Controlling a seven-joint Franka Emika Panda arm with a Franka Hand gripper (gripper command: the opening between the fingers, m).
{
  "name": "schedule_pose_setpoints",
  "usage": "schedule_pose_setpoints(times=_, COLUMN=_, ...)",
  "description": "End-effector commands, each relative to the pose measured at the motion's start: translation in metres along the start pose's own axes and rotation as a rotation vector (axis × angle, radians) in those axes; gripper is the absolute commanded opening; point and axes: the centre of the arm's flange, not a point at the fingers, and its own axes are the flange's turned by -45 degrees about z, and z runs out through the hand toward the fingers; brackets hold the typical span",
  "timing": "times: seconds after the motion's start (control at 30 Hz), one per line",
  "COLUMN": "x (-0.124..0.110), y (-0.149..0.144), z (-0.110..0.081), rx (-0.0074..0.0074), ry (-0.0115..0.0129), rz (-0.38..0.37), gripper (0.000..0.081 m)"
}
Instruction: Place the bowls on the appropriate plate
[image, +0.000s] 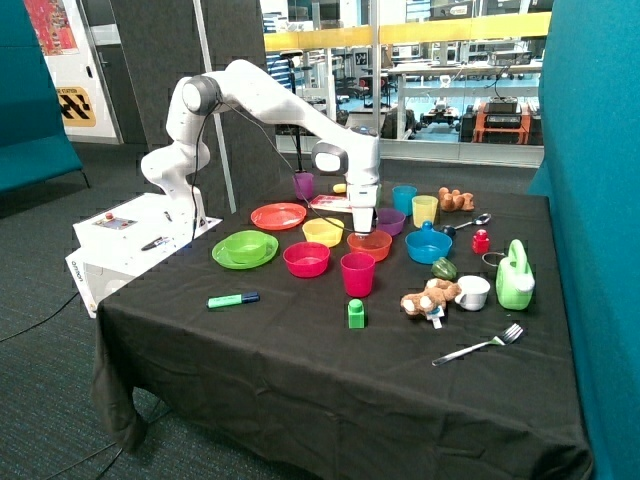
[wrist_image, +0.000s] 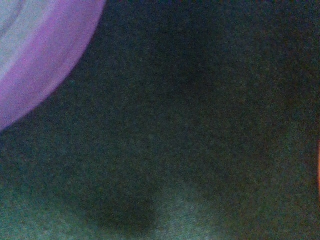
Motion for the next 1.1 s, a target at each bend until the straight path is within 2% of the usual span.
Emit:
schedule_pose_setpoints(times=0.0, x=-0.001, y=0.001, z=0.002, rx=-0.0005, ry=0.001, rz=-0.001, gripper=0.0002)
schedule_pose_setpoints(times=0.83, x=-0.008, y=0.007, z=0.01, rx=-0.0005, ry=0.001, rz=0.002, gripper=0.0)
schedule_pose_setpoints(times=0.93, x=-0.009, y=0.005, z=0.004, rx=-0.0005, ry=0.001, rz=-0.006, gripper=0.0)
schedule_pose_setpoints(times=1.07, x=-0.01, y=0.003, z=-0.015, rx=-0.0005, ry=0.001, rz=-0.024, gripper=0.0)
